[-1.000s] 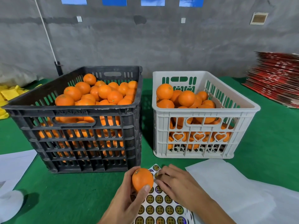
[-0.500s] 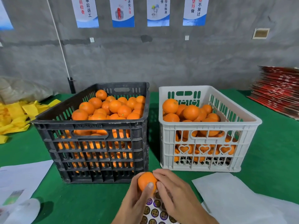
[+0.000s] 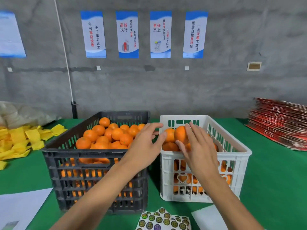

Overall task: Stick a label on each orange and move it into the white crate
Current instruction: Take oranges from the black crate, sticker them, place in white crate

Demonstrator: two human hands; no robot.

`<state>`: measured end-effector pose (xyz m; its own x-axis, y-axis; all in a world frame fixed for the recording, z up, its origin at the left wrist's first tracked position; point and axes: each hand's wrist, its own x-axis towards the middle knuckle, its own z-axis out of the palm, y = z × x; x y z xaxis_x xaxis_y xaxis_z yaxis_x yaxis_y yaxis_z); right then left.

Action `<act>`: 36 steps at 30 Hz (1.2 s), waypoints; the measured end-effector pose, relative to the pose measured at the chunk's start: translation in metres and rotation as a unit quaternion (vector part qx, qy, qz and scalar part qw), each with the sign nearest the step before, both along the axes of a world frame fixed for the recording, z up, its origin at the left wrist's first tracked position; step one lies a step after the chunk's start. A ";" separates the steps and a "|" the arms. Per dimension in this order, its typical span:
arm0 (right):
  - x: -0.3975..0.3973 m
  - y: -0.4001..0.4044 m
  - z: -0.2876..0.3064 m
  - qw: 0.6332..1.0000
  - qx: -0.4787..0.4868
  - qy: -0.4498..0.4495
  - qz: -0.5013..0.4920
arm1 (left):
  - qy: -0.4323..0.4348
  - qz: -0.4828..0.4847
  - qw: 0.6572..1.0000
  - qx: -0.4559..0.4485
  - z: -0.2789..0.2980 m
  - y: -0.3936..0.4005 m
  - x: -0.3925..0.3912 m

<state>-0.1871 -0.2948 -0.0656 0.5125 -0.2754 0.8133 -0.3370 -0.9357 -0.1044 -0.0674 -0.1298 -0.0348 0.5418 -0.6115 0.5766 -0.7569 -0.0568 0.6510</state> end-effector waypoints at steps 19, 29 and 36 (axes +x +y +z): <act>0.043 0.014 -0.049 0.995 0.039 -0.037 0.090 | 0.028 0.318 0.811 0.490 0.014 0.067 0.177; 0.023 0.065 -0.001 0.889 0.294 -0.111 0.332 | -0.174 0.095 0.978 -0.061 0.000 0.044 0.025; -0.010 0.074 -0.073 0.908 0.290 -0.052 0.299 | -0.118 0.051 0.992 -0.003 -0.118 0.048 -0.036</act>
<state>-0.1967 -0.2211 -0.1386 0.6405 -0.3693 0.6733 0.2536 -0.7259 -0.6393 -0.1032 -0.0813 -0.1532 0.4501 -0.5562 0.6986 -0.8790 -0.1379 0.4565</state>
